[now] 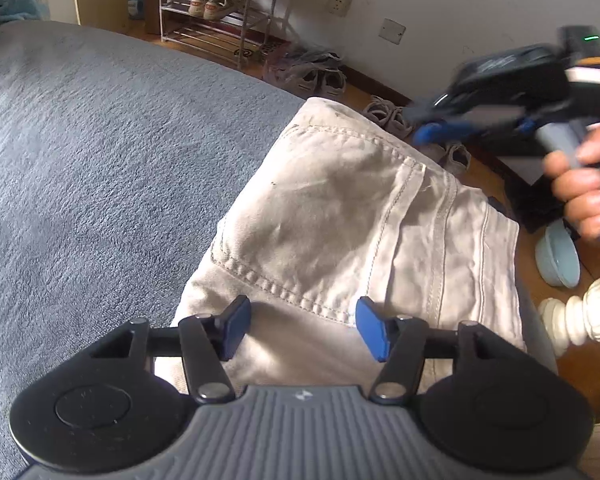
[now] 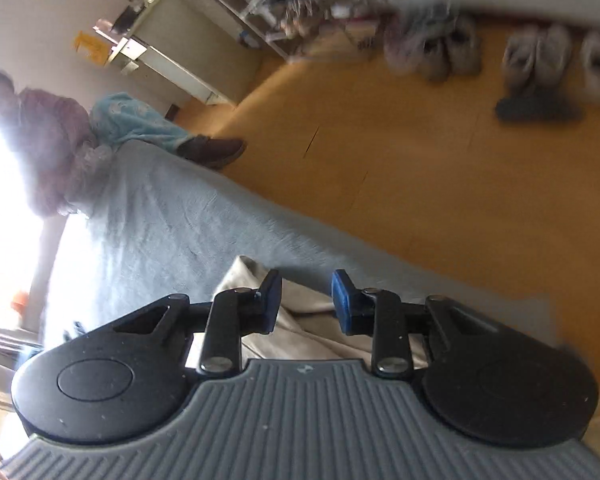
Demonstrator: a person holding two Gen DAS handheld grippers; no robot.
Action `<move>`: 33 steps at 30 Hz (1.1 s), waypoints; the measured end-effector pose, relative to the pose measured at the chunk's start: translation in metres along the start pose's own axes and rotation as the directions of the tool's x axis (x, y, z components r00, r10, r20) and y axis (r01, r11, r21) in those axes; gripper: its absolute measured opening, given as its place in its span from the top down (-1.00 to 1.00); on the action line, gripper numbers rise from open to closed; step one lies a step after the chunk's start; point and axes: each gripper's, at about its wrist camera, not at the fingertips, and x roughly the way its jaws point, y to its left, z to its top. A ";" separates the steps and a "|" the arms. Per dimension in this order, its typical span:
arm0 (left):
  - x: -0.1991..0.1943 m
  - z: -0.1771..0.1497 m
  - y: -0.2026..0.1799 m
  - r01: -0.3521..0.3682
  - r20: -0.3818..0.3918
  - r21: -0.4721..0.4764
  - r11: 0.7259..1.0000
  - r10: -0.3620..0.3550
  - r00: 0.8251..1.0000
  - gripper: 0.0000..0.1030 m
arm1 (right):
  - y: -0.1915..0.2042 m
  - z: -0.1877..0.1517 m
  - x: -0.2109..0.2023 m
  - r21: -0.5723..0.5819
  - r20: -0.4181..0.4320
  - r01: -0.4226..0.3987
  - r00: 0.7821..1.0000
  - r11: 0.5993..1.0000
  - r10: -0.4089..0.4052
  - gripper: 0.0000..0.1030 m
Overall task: Fold clothes
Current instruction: 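Withdraw both open grippers upward from the folded trousers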
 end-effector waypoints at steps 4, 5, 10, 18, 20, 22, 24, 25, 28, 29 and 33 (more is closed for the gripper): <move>-0.023 -0.013 -0.026 -0.015 0.005 -0.008 1.000 0.015 1.000 -0.17 | -0.015 -0.018 0.038 0.084 -0.121 0.026 0.993 0.996 -0.015 0.54; -0.031 -0.016 -0.033 -0.019 0.005 -0.011 1.000 0.019 1.000 -0.17 | -0.016 -0.019 0.036 0.090 -0.112 0.021 0.994 0.996 -0.011 0.54; -0.076 -0.036 -0.076 -0.031 0.013 -0.020 0.999 0.032 0.999 -0.17 | 0.014 -0.019 -0.017 -0.089 -0.044 0.036 0.998 0.995 -0.040 0.49; -0.131 -0.094 -0.166 0.030 0.052 0.040 0.999 -0.032 0.998 -0.31 | 0.077 -0.086 -0.075 -0.591 -0.137 -0.022 0.988 0.807 -0.073 0.48; -0.127 -0.107 -0.187 0.000 0.061 0.095 0.995 -0.005 0.998 -0.38 | 0.079 -0.107 -0.067 -0.637 -0.191 -0.024 0.973 0.771 -0.127 0.50; -0.123 -0.121 -0.206 -0.053 0.082 0.143 0.988 0.042 0.996 -0.39 | 0.065 -0.131 -0.045 -0.658 -0.226 0.027 0.946 0.753 -0.231 0.49; -0.128 -0.130 -0.221 -0.086 0.102 0.164 0.983 0.069 0.992 -0.38 | 0.057 -0.140 -0.038 -0.652 -0.201 0.058 0.948 0.756 -0.247 0.49; -0.127 -0.134 -0.214 -0.083 0.113 0.152 0.985 0.066 0.991 -0.37 | 0.060 -0.140 -0.042 -0.642 -0.192 0.070 0.949 0.764 -0.249 0.49; -0.150 -0.139 -0.220 -0.054 0.158 0.136 0.989 0.032 0.987 -0.38 | 0.071 -0.139 -0.071 -0.612 -0.137 0.096 0.965 0.785 -0.224 0.48; -0.156 -0.143 -0.229 -0.049 0.161 0.144 0.988 0.025 0.987 -0.38 | 0.075 -0.143 -0.085 -0.615 -0.120 0.103 0.968 0.782 -0.221 0.48; -0.163 -0.146 -0.246 -0.052 0.159 0.194 0.980 0.021 0.987 -0.38 | 0.078 -0.155 -0.104 -0.640 -0.072 0.152 0.964 0.753 -0.256 0.48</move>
